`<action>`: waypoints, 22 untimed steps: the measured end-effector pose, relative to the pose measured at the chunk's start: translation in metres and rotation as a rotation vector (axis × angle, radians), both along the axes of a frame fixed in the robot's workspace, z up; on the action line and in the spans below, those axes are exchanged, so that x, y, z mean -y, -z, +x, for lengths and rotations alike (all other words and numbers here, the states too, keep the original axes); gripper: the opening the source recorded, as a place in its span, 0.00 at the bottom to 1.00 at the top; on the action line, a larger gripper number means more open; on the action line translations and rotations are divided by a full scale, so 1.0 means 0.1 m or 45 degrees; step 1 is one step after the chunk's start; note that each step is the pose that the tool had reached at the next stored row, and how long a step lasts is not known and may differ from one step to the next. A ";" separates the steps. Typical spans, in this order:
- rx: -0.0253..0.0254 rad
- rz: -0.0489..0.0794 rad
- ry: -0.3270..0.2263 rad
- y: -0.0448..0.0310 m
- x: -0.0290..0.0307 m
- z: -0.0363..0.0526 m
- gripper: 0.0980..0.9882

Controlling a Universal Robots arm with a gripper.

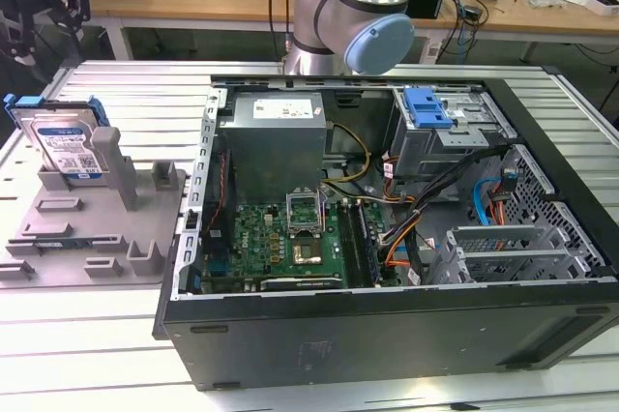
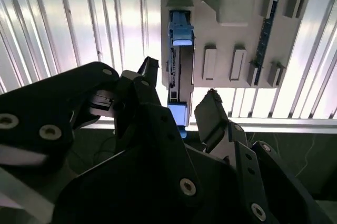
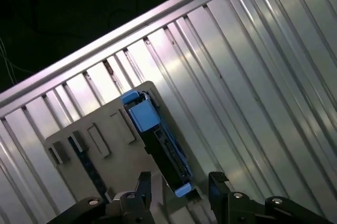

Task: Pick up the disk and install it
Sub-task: 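Pick up the disk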

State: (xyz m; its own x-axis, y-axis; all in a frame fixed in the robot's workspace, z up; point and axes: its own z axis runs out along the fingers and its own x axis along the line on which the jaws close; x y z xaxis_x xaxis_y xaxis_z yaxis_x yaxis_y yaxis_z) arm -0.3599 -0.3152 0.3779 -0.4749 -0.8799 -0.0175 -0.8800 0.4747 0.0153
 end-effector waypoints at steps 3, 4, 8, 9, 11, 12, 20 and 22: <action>-0.0002 -0.015 -0.067 0.001 0.000 0.000 0.52; -0.0003 -0.021 -0.092 0.002 0.000 0.000 0.52; -0.0001 -0.043 -0.189 0.009 0.001 0.000 0.52; 0.0002 -0.045 -0.212 0.012 0.001 0.001 0.52; 0.0013 -0.046 -0.301 0.026 0.000 0.000 0.52; 0.0019 -0.046 -0.324 0.030 0.000 0.000 0.52; 0.0068 -0.046 -0.533 0.048 -0.027 0.000 0.52; 0.0069 -0.046 -0.534 0.048 -0.027 -0.001 0.52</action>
State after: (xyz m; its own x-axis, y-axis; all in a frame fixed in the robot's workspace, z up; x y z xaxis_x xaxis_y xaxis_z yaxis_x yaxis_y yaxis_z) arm -0.3600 -0.3125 0.3731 -0.0757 -0.9970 0.0152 -0.9971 0.0757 0.0001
